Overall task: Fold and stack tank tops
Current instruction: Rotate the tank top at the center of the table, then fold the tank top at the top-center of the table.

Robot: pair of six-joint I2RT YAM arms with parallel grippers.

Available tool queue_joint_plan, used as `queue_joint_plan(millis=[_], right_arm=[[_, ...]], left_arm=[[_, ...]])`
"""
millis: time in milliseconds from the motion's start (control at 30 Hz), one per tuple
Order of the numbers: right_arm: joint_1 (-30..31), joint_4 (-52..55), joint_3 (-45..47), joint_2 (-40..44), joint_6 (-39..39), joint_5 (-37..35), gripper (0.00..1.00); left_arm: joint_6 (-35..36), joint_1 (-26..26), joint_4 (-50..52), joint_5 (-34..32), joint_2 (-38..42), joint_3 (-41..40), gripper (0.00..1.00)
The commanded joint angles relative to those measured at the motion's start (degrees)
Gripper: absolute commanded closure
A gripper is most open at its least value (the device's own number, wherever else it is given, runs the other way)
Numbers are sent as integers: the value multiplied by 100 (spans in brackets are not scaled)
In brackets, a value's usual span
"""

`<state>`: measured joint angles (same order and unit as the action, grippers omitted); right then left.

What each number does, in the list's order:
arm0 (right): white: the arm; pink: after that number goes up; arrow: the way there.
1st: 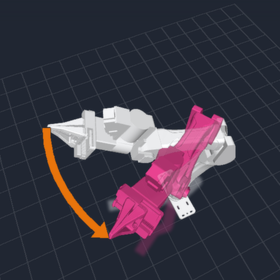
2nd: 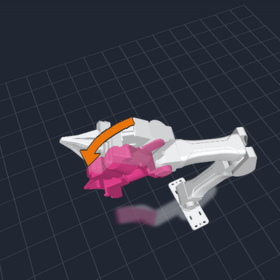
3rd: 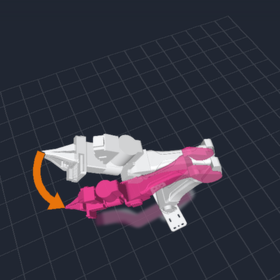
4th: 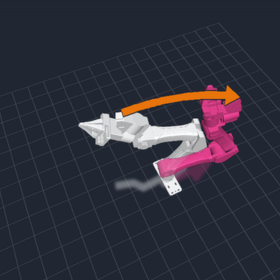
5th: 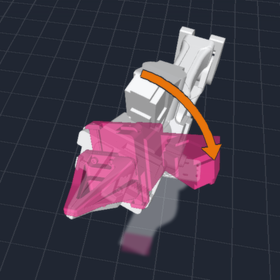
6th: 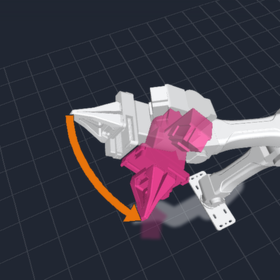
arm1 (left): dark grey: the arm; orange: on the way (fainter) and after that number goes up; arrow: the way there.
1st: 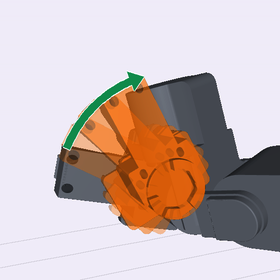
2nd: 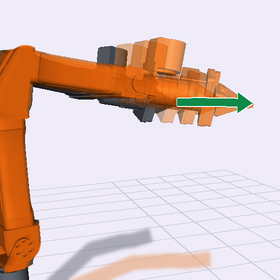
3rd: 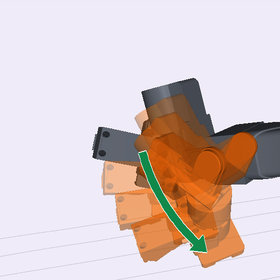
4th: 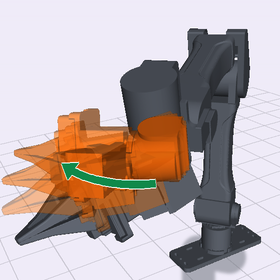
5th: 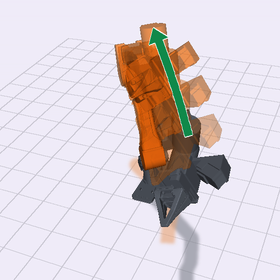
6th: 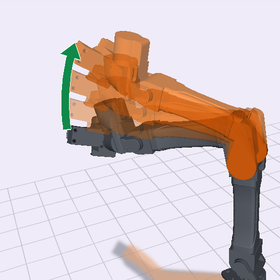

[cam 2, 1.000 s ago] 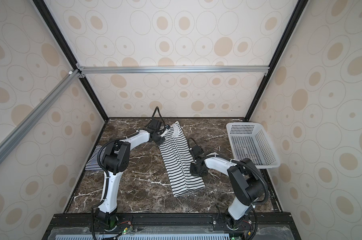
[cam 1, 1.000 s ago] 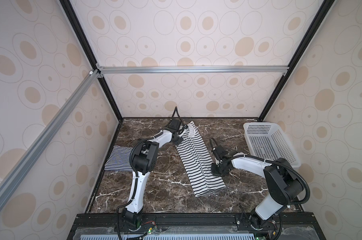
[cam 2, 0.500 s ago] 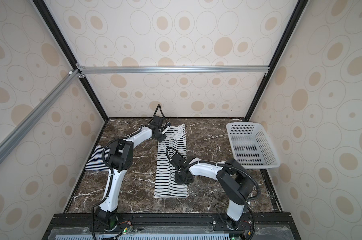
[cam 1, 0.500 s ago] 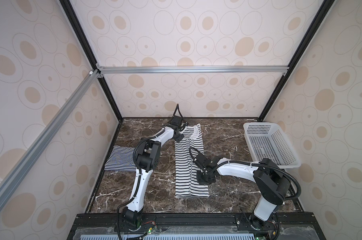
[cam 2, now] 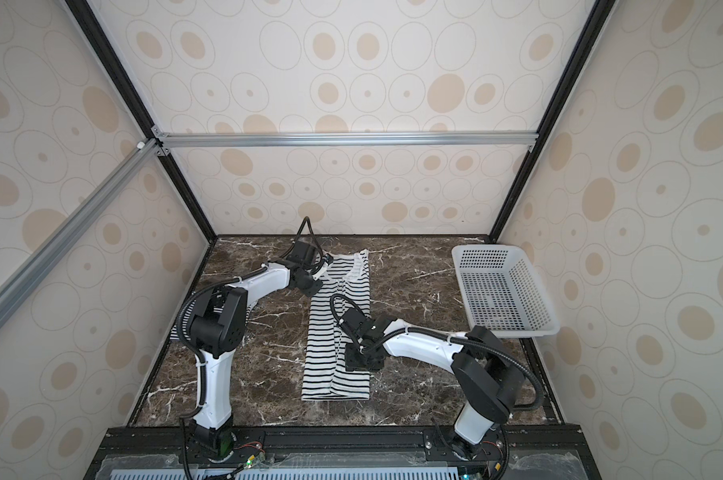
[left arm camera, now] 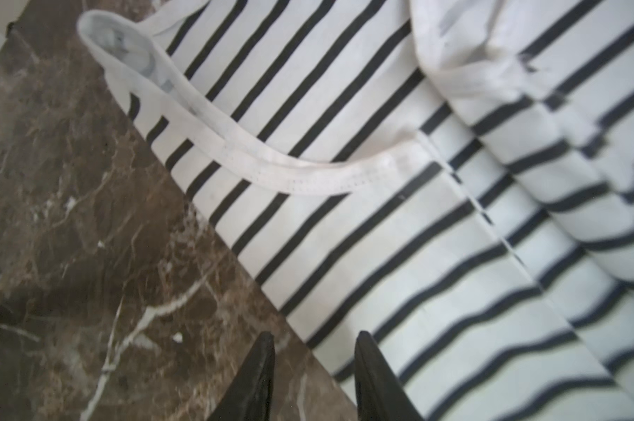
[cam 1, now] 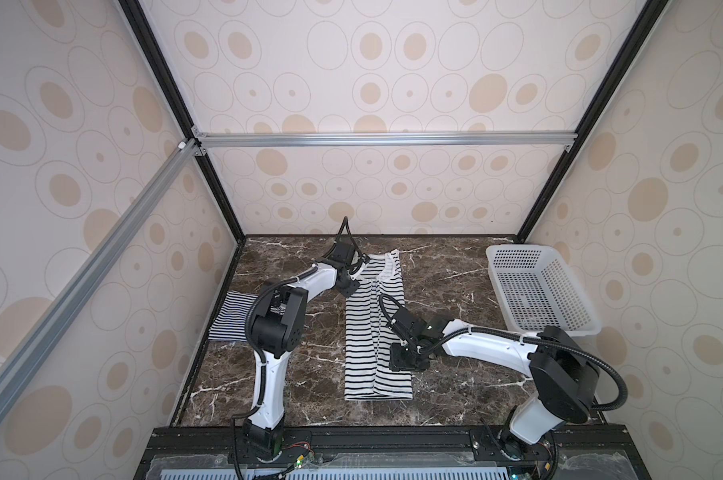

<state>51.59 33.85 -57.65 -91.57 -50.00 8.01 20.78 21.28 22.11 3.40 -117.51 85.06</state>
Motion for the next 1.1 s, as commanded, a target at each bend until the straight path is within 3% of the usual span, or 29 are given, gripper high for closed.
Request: queue_joint_plan(millis=[0,133,267,367,500,567,800,1067], right_arm=[[46,308,262,295,-195,16,49],[53,167,655,640,-381,91,51],[61,-1015,1439,1231,-701,441,51],[62,-1199,1555,1311,-820,520,51],[61,-1105,1688,1246,-1003,462,62],[66,-1109,1797,1218,-1090,475,67],[78,-1156,2170,1446,-1340,341,68],[261,-1293,2127,1231,-1430,385,68]], left_arm=[[66,-13,-401,121,840,-615,61],[167,-10,-798,153,1776,-1852,61],[254,33,-1139,-5,2474,-2968,55],[290,43,-1362,-129,2890,-3602,55],[356,52,-1502,-54,3457,-4276,54],[381,68,-1488,30,3726,-4471,54],[452,149,-1211,485,4545,-4813,52],[463,421,-1152,537,4741,-5007,50]])
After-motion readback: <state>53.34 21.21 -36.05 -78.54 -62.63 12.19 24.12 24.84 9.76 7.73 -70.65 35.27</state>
